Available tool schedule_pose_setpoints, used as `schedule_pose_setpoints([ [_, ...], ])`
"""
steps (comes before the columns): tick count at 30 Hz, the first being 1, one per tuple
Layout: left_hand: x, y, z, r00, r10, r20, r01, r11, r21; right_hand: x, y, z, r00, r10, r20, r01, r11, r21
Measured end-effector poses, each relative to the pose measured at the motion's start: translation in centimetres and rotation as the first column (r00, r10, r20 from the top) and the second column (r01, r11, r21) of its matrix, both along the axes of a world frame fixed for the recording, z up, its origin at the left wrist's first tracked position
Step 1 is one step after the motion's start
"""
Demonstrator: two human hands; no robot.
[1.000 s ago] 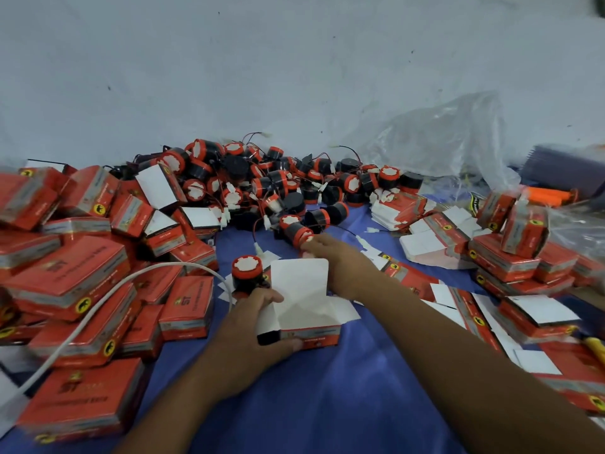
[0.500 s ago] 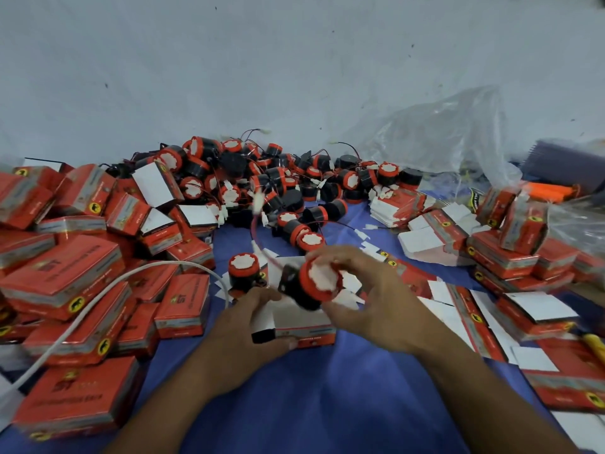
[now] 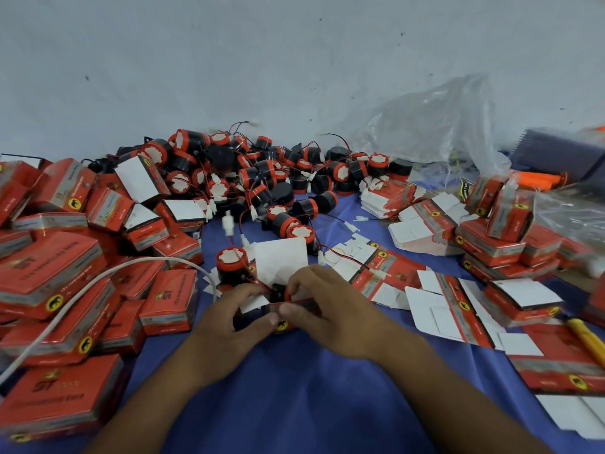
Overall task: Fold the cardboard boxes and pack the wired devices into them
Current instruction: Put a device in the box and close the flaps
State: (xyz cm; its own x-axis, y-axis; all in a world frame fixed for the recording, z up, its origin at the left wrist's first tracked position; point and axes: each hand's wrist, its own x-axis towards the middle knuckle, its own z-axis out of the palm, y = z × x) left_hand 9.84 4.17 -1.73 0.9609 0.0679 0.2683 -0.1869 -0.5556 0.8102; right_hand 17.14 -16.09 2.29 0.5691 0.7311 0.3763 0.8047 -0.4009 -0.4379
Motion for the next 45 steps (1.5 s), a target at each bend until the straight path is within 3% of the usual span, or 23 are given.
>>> schedule_pose_setpoints([
  [7,-0.3,-0.3,0.3,0.999,-0.035,0.024,0.035,0.999,0.006,-0.1,0.6,0.3,0.986,-0.157,-0.061,0.152,0.985,-0.081],
  [13,-0.5,-0.6,0.4,0.999,-0.049,0.024,0.048,0.998,0.033,-0.4,0.7,1.4,0.946,-0.249,-0.210,0.237,0.968,-0.082],
  [17,-0.4,-0.5,0.2,0.997,-0.059,0.039,0.059,0.998,0.025,-0.4,0.8,1.6,0.950,-0.264,-0.165,0.262,0.964,-0.035],
  [25,-0.5,-0.5,0.6,0.991,-0.093,0.096,0.091,0.996,0.021,0.1,0.3,2.6,0.994,-0.108,0.009,0.107,0.994,0.025],
  [28,-0.7,-0.6,0.6,0.991,-0.095,0.097,0.091,0.995,0.046,0.1,-0.1,3.3,0.997,-0.032,0.077,0.036,0.998,-0.050],
  [31,-0.6,-0.7,0.7,0.990,-0.100,0.098,0.091,0.992,0.087,0.1,-0.4,3.3,0.993,0.046,0.110,-0.020,0.974,-0.227],
  [35,-0.6,-1.0,0.6,0.985,-0.125,0.119,0.107,0.983,0.147,-0.4,0.7,2.4,0.997,0.005,0.072,0.025,0.912,-0.410],
  [40,-0.3,-1.5,1.0,0.984,-0.053,0.172,0.050,0.998,0.023,-0.7,1.2,2.2,0.990,-0.121,-0.074,0.096,0.955,-0.280],
  [45,-0.2,-2.0,1.1,0.989,-0.001,0.149,-0.004,0.999,0.036,-1.1,1.9,1.7,0.981,-0.184,-0.053,0.171,0.967,-0.190],
])
